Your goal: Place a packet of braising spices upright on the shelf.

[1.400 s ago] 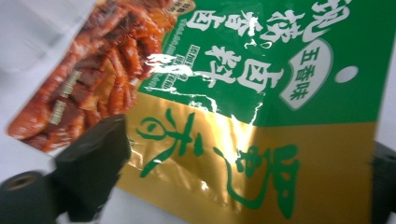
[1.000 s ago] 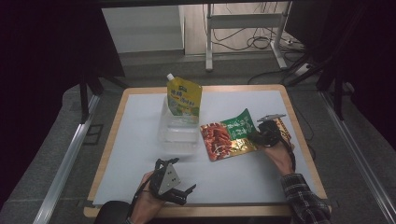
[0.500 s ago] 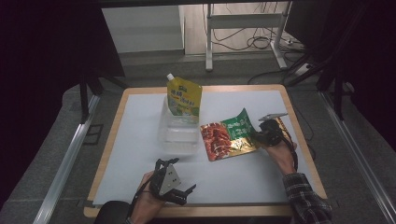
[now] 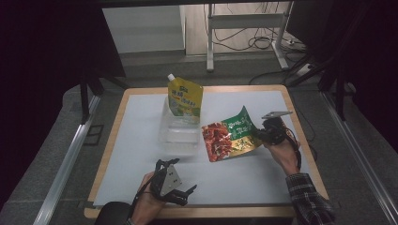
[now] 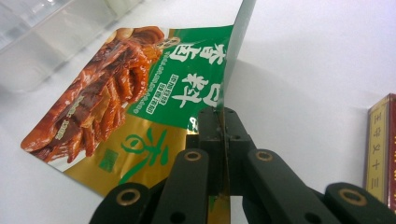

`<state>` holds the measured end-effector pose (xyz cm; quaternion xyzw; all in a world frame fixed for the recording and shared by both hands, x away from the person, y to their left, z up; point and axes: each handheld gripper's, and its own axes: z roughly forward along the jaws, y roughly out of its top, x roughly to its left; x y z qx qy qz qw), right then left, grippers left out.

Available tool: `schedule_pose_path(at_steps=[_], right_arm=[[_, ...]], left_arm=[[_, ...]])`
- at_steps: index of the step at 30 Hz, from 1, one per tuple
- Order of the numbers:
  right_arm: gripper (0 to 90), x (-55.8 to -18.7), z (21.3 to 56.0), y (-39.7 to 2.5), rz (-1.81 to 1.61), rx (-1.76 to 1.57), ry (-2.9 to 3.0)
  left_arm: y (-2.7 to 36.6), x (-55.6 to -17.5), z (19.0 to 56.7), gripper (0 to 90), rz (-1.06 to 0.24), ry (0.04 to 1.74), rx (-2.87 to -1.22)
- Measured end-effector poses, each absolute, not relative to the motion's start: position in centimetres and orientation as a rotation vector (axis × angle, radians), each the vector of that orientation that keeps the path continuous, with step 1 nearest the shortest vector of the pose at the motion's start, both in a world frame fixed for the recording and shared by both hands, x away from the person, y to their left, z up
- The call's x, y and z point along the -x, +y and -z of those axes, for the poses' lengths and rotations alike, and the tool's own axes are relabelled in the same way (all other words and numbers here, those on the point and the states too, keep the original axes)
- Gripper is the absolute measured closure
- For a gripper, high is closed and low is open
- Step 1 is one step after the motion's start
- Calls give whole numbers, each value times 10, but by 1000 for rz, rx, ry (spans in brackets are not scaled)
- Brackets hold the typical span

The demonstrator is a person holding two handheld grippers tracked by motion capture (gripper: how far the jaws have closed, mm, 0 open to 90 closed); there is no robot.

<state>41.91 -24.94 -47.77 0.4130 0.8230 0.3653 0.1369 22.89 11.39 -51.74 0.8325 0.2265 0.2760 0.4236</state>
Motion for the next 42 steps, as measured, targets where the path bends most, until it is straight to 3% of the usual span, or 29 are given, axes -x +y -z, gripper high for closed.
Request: schedule_pose_path(at_steps=[14,42], right_arm=[[887,-420,445,-244,-1150,-1152,2373],[890,-418,361,-193,-1194,-894,2422]], left_arm=[[115,-229,517,5,-698,573,-2077],[118,-229,515,4,-691,588,-2052]])
